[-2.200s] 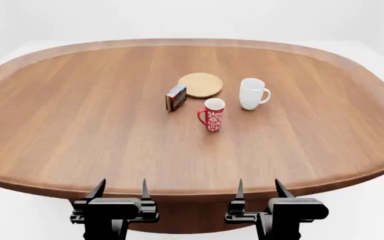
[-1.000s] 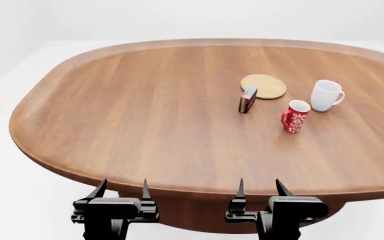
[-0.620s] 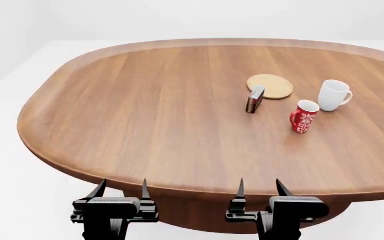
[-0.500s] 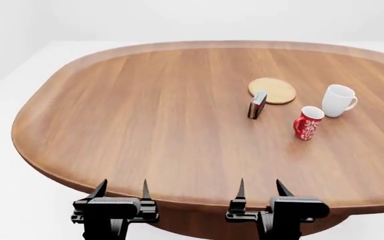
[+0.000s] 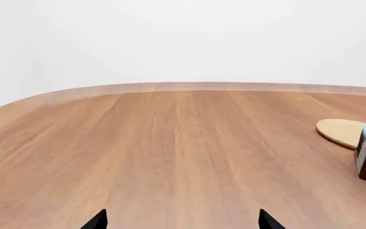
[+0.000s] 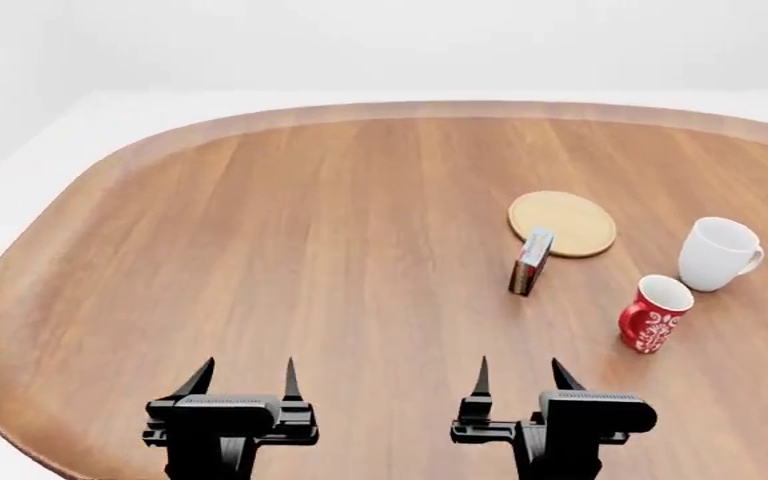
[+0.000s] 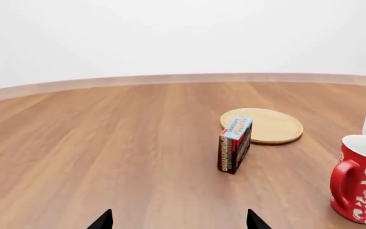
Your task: Put the chocolate pudding to the left of the plate.
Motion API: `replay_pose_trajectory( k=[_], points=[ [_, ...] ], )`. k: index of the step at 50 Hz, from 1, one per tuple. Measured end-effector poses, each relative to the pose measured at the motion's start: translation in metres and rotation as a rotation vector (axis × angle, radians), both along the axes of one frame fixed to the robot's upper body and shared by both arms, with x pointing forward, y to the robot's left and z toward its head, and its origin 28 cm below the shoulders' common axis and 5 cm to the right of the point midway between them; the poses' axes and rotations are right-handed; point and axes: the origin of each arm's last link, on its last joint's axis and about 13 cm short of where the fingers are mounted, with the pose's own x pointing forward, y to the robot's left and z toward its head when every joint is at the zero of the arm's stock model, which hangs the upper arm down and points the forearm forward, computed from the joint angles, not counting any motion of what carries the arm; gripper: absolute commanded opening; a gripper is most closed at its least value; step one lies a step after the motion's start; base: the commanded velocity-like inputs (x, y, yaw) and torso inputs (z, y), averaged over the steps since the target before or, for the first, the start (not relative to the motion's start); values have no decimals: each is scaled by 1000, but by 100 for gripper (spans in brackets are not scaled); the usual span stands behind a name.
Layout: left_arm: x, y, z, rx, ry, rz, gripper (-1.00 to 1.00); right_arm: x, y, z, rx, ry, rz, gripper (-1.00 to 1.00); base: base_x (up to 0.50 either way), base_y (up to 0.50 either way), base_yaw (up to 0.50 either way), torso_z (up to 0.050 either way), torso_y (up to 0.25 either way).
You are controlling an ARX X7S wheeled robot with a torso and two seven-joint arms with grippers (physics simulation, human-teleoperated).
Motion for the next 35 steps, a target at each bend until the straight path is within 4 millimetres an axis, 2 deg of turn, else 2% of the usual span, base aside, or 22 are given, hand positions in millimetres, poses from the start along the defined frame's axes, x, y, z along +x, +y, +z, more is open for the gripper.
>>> replay_pose_trajectory(
  k=[19, 35],
  points=[
    [-1, 0, 0, -5, -6, -4, 100, 0, 0, 0, 1, 2, 0, 100, 500, -131, 0, 0, 0],
    [-1, 0, 0, -8, -6, -6, 100, 0, 0, 0, 0, -1, -1, 100, 500, -33, 0, 0, 1]
  ],
)
